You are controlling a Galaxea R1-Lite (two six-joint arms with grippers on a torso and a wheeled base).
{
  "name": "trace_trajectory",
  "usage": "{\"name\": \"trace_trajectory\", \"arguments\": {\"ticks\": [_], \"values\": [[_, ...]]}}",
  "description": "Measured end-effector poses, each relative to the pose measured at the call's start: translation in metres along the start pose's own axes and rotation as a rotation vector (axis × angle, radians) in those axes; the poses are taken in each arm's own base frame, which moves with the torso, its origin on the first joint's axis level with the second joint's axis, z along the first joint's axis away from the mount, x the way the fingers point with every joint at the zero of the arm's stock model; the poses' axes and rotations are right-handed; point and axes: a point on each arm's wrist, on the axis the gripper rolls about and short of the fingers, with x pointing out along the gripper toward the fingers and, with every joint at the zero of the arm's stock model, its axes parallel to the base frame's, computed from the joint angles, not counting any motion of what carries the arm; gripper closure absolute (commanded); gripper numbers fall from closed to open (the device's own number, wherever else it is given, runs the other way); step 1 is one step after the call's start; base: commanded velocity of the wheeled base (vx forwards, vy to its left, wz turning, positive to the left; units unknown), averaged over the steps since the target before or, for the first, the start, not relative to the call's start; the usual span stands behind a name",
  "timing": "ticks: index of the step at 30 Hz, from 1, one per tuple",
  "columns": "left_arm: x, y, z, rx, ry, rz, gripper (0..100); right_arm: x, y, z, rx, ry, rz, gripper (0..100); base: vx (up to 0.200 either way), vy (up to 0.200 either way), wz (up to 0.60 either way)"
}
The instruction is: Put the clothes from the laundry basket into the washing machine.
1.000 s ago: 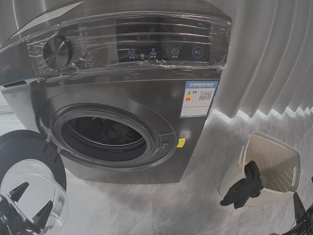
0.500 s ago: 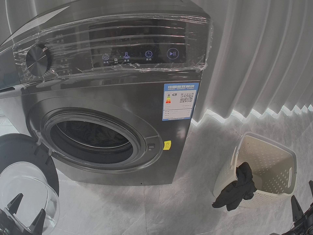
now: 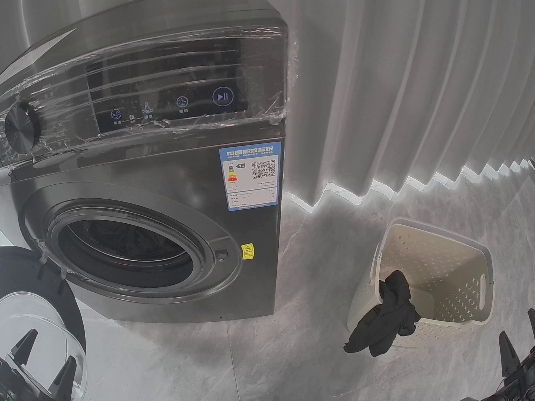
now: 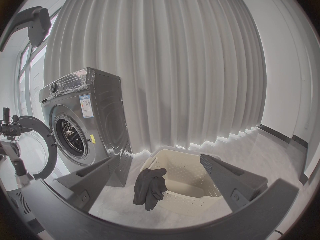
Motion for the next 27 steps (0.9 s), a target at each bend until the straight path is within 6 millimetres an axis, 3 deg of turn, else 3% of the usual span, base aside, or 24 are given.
{"name": "trace_trajectory", "arguments": {"ticks": [5,20,27], "values": [[0.0,0.0001,0.0,0.0,0.0,0.002,0,0.0,-0.0003,0.0,0.0,0.0,-0.013,0,0.0,0.0,-0.6],[0.0,0.0002,0.0,-0.036,-0.001,0.01,0,0.0001,-0.0002,0.0,0.021,0.0,-0.011,0,0.0,0.0,0.0],[0.0,0.0002,0.0,-0.037,-0.001,0.01,0,0.0001,-0.0002,0.0,0.033,0.001,-0.01,0,0.0,0.0,-0.51]]}}
